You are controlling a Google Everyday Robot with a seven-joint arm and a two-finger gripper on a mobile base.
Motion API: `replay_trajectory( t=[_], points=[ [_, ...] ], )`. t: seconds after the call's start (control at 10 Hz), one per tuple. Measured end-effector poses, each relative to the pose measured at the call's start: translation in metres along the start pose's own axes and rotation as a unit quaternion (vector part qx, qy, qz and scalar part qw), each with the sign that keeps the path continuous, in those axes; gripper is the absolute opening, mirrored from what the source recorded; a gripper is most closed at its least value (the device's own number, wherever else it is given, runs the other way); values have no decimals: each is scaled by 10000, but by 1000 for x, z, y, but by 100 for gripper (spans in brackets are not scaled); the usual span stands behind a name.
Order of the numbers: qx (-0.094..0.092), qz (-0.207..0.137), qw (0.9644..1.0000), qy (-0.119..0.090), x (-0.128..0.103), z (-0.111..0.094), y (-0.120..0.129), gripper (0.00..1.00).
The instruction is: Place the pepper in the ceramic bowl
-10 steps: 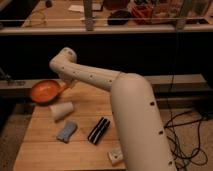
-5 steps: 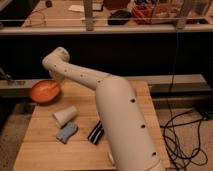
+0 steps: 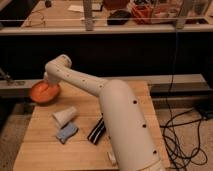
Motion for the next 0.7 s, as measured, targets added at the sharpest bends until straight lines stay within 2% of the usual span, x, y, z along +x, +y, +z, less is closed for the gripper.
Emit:
replay_trajectory(
  t=[0.1,0.3,0.5,0.6,0.7],
  points=[
    [-87,23,10000,30,-5,4,-6,14],
    [-148,98,9998,50,-3,2,-6,33],
    [-114,75,9999,26,7,-5,6,51],
    [-112,74,9999,20,10,-8,11,66],
    [-114,72,9999,9,9,-7,11,73]
  ],
)
